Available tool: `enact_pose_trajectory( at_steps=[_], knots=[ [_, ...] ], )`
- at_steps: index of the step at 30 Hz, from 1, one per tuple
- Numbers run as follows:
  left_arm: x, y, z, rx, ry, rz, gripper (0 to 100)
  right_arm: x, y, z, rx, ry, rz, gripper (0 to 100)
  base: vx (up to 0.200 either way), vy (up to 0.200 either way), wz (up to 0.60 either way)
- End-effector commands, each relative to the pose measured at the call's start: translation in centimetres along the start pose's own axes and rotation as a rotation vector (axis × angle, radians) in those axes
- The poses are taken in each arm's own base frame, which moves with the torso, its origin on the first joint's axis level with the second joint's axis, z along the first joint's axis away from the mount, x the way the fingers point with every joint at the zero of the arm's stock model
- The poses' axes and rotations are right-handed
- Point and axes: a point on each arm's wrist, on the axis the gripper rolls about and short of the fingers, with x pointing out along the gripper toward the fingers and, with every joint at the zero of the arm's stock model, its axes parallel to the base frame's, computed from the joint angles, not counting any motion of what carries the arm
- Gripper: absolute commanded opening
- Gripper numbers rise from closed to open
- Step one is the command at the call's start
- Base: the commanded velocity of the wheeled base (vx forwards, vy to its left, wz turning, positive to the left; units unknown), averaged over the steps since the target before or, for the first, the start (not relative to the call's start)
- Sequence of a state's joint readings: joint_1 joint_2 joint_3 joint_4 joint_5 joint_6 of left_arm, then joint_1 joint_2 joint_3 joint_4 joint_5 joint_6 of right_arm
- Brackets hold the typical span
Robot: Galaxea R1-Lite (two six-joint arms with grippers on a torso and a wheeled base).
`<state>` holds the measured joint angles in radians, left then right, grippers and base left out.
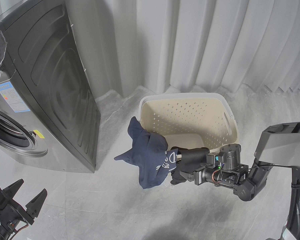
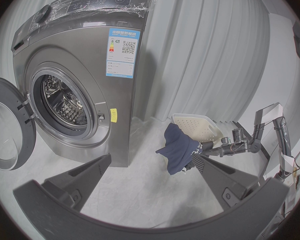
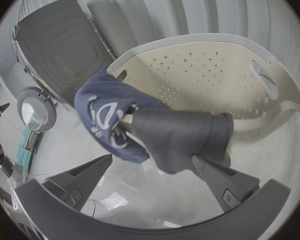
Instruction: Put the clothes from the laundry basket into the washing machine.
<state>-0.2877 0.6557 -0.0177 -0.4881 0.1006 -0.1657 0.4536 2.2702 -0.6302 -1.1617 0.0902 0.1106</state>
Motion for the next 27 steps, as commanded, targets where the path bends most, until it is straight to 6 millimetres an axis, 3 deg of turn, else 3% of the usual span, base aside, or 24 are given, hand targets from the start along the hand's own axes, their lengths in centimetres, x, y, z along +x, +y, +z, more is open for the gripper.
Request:
enact_pose_trajectory(
  at_steps=[1, 3, 4, 7, 13, 15, 17, 18, 19, 23, 25, 27],
  knots=[
    [-0.2, 0.1, -0.5, -0.001, 0.007, -0.002, 100, 4.2, -1.6, -0.7, 0.008, -0.023, -0.035, 100, 0.0, 0.0, 0.0],
    [-0.2, 0.1, -0.5, -0.001, 0.007, -0.002, 100, 5.2, -2.2, -0.4, 0.013, -0.051, -0.043, 100, 0.0, 0.0, 0.0],
    [-0.2, 0.1, -0.5, -0.001, 0.007, -0.002, 100, 5.4, -2.3, -0.3, 0.013, -0.062, -0.045, 0, 0.0, 0.0, 0.0],
    [-0.2, 0.1, -0.5, -0.001, 0.005, -0.002, 100, 5.3, -2.2, 0.2, 0.01, -0.089, -0.039, 0, 0.0, 0.0, 0.0],
    [-0.3, 0.1, -0.4, -0.002, -0.004, -0.018, 100, 2.1, -1.2, 1.7, 0.002, -0.148, -0.022, 0, 0.0, 0.0, 0.0],
    [-0.3, 0.1, -0.4, -0.001, -0.004, -0.018, 100, -0.9, -0.5, 2.8, -0.009, -0.183, -0.013, 0, 0.0, 0.0, 0.0],
    [-0.3, 0.1, -0.4, -0.001, -0.003, -0.016, 100, -2.8, -0.2, 3.4, -0.012, -0.204, -0.009, 0, 0.0, 0.0, 0.0],
    [-0.3, 0.1, -0.4, -0.001, -0.003, -0.016, 100, -2.8, -0.2, 3.4, -0.012, -0.204, -0.009, 0, 0.0, 0.0, 0.0],
    [-0.6, 0.2, -0.5, -0.002, -0.01, 0.001, 100, -6.5, 0.4, 4.4, -0.018, -0.246, 0.004, 0, 0.0, 0.0, 0.0],
    [-1.4, 0.5, -1.3, 0.024, 0.011, 0.041, 100, -11.6, 1.3, 5.5, -0.027, -0.318, 0.026, 0, 0.0, 0.0, 0.0],
    [-1.7, 0.6, -1.7, 0.054, 0.021, 0.053, 100, -12.9, 1.9, 5.8, -0.035, -0.346, 0.046, 0, 0.0, 0.0, 0.0],
    [-2.8, 0.8, -2.6, 0.124, 0.026, 0.088, 100, -15.6, 3.6, 6.8, -0.049, -0.421, 0.109, 0, 0.0, 0.0, 0.0]
  ],
)
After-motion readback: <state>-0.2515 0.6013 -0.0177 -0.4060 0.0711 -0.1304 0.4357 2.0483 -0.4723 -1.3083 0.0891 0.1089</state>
